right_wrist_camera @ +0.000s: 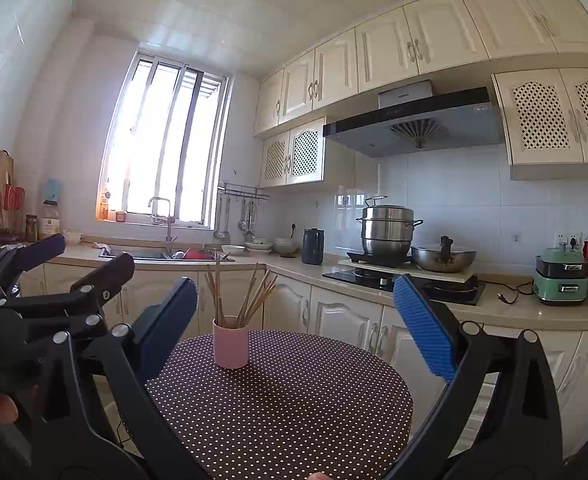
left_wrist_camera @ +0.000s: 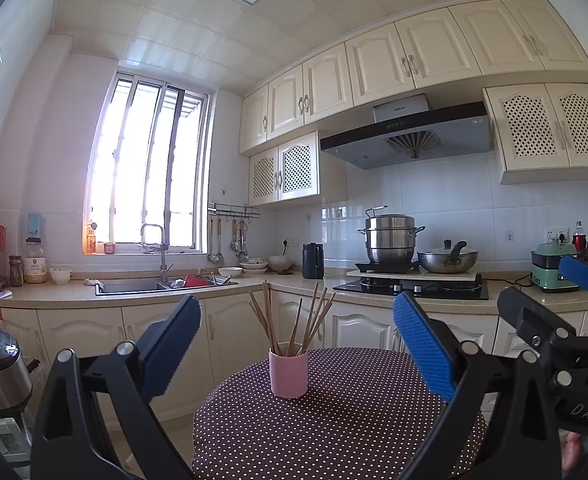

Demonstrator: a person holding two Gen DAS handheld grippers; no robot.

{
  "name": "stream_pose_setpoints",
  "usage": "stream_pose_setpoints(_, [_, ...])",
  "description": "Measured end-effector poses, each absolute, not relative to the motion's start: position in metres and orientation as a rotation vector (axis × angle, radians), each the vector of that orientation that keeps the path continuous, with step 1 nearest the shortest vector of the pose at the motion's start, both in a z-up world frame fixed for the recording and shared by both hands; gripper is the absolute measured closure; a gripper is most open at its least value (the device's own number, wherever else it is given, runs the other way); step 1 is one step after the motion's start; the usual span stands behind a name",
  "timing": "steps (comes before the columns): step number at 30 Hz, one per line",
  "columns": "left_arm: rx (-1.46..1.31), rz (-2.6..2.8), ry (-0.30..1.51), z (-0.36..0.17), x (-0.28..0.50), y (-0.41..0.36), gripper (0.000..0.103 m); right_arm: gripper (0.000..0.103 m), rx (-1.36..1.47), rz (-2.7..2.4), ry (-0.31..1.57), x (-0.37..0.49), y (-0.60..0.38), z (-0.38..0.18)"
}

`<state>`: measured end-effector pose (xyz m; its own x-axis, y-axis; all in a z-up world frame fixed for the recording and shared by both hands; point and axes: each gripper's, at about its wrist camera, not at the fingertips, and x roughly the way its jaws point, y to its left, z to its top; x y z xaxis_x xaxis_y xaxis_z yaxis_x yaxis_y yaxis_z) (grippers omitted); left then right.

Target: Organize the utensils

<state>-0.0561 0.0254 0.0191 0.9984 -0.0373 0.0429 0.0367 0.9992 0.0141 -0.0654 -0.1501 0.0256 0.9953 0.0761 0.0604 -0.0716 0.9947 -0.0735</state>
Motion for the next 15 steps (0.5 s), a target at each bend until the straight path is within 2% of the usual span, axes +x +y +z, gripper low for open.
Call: stream_pose_setpoints(15, [0.013, -0.039, -0.039, 0.0174, -0.0564, 0.0273, 0.008, 0.006, -0.073, 0.073, -0.062, -0.0655, -0.151, 0.0239])
